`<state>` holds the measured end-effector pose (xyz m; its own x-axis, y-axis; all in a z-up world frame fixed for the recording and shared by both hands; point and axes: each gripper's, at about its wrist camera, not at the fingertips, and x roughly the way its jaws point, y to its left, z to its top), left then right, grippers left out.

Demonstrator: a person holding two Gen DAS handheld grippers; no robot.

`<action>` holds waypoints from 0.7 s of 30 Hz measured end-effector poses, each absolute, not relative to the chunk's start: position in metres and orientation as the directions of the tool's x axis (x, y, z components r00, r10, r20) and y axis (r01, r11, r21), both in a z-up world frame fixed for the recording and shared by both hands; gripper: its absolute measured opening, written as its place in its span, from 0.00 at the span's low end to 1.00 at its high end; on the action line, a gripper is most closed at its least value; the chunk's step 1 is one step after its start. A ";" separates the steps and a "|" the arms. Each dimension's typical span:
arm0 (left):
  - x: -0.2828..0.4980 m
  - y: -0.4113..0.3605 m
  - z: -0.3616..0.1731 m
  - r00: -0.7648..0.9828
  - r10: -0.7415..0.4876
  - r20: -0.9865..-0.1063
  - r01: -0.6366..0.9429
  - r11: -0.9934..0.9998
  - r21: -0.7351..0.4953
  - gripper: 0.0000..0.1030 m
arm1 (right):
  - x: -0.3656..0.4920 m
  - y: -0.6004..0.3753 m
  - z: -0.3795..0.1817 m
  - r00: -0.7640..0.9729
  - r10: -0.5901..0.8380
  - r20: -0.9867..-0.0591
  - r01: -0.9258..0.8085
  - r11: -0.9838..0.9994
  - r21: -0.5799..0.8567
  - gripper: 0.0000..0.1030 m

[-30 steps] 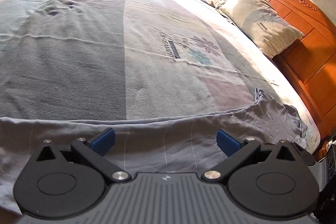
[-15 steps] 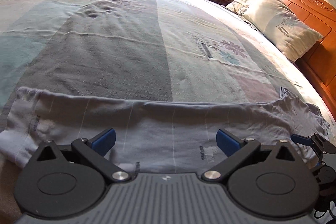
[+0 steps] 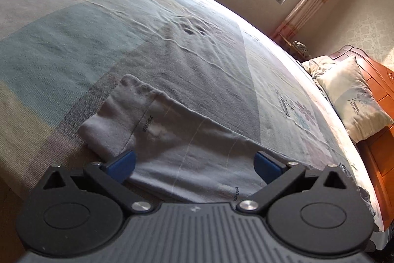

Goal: Fold clothes

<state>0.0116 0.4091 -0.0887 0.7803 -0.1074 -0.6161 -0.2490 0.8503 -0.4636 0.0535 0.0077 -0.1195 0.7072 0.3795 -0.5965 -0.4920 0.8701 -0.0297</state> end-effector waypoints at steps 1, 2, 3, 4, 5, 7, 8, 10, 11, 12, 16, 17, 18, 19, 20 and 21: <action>0.011 0.408 -0.087 0.780 -0.109 -0.616 -0.241 0.856 -0.458 0.99 | 0.053 0.008 -0.120 0.708 0.380 -0.596 -0.492 0.870 -0.030 1.00; 0.013 0.407 -0.085 0.783 -0.107 -0.613 -0.234 0.862 -0.450 0.99 | 0.053 0.008 -0.120 0.708 0.379 -0.596 -0.491 0.871 -0.030 1.00; 0.016 0.407 -0.082 0.787 -0.102 -0.608 -0.228 0.868 -0.440 0.99 | 0.053 0.008 -0.120 0.709 0.378 -0.596 -0.490 0.871 -0.030 1.00; 0.020 0.409 -0.081 0.791 -0.101 -0.603 -0.227 0.867 -0.443 0.99 | 0.053 0.008 -0.120 0.710 0.376 -0.595 -0.488 0.872 -0.030 1.00; 0.024 0.411 -0.082 0.793 -0.102 -0.600 -0.233 0.860 -0.455 0.99 | 0.053 0.008 -0.120 0.710 0.375 -0.596 -0.487 0.873 -0.031 1.00; 0.034 0.414 -0.091 0.776 -0.100 -0.623 -0.266 0.844 -0.466 0.99 | 0.053 0.008 -0.119 0.709 0.374 -0.598 -0.487 0.873 -0.031 1.00; 0.037 0.411 -0.091 0.771 -0.098 -0.630 -0.268 0.847 -0.459 0.99 | 0.053 0.008 -0.119 0.708 0.373 -0.600 -0.487 0.873 -0.032 1.00; 0.041 0.402 -0.086 0.774 -0.097 -0.625 -0.246 0.864 -0.439 0.99 | 0.056 0.009 -0.116 0.693 0.369 -0.619 -0.495 0.868 -0.036 1.00; 0.040 0.395 -0.081 0.783 -0.107 -0.613 -0.217 0.876 -0.431 0.99 | 0.057 0.010 -0.113 0.682 0.368 -0.632 -0.501 0.865 -0.037 1.00; 0.041 0.387 -0.076 0.791 -0.115 -0.601 -0.182 0.894 -0.410 0.99 | 0.061 0.010 -0.108 0.668 0.376 -0.642 -0.509 0.860 -0.026 1.00; 0.052 0.354 -0.067 0.787 -0.102 -0.608 -0.084 0.959 -0.271 0.99 | 0.078 0.013 -0.087 0.657 0.423 -0.624 -0.536 0.844 0.008 1.00; 0.056 0.347 -0.068 0.783 -0.099 -0.614 -0.065 0.969 -0.238 0.99 | 0.083 0.015 -0.081 0.662 0.439 -0.608 -0.543 0.839 0.014 1.00; 0.059 0.342 -0.069 0.778 -0.102 -0.620 -0.048 0.974 -0.219 0.99 | 0.092 0.019 -0.077 0.652 0.460 -0.603 -0.558 0.830 0.030 1.00; 0.063 0.338 -0.073 0.770 -0.109 -0.628 -0.037 0.976 -0.214 0.99 | 0.101 0.024 -0.075 0.635 0.482 -0.604 -0.572 0.819 0.053 1.00; 0.066 0.334 -0.077 0.761 -0.116 -0.638 -0.028 0.977 -0.212 0.99 | 0.110 0.030 -0.076 0.608 0.502 -0.615 -0.586 0.806 0.079 1.00; 0.069 0.331 -0.081 0.752 -0.123 -0.647 -0.020 0.978 -0.210 0.99 | 0.119 0.035 -0.078 0.580 0.521 -0.626 -0.599 0.794 0.106 1.00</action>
<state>0.0693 0.3307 -0.0807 0.7524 -0.1233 -0.6471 -0.0200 0.9776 -0.2095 0.1193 0.0355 -0.0778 0.5799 0.5210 -0.6263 -0.5988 0.7939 0.1060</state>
